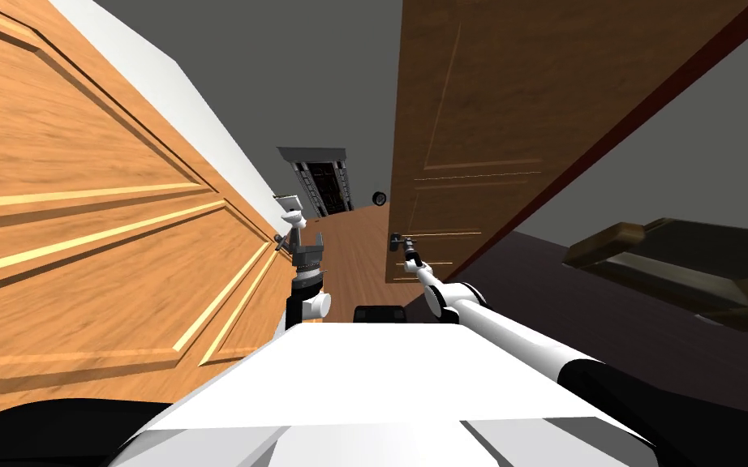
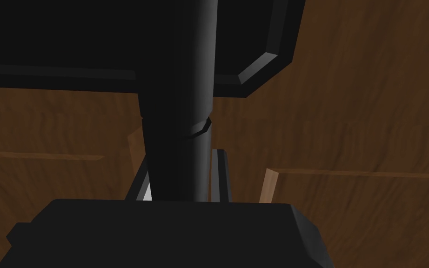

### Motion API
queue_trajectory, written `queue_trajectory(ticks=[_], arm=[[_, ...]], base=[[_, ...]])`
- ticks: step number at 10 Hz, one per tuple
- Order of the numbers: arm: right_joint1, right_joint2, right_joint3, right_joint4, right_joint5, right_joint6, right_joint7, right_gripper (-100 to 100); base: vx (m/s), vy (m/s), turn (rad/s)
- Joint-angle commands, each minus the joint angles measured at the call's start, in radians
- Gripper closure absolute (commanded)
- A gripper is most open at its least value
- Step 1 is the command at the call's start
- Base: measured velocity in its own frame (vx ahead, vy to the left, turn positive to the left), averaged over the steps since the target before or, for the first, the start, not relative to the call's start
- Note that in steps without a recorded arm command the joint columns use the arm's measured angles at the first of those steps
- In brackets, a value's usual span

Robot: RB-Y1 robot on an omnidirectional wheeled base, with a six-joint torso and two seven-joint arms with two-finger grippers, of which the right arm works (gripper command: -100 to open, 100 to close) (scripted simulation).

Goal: Push the door open

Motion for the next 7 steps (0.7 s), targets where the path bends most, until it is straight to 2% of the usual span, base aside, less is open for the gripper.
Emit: queue_trajectory(ticks=[1, 3, 4, 5, 7], arm=[[0.008, 0.001, -0.011, -0.019, -0.005, 0.009, 0.008, 100], [0.009, -0.001, -0.023, -0.02, -0.01, 0.01, 0.013, 100], [0.011, -0.008, -0.022, -0.009, -0.009, 0.007, 0.01, 100], [0.013, -0.019, -0.036, -0.008, -0.016, 0.005, 0.015, 100], [0.014, -0.026, -0.047, -0.006, -0.022, 0.003, 0.02, 100]], base=[[0.126, 0.134, -0.08], [0.141, 0.112, -0.059], [0.06, 0.037, -0.047], [0.121, 0.039, -0.062], [0.173, 0.095, -0.052]])
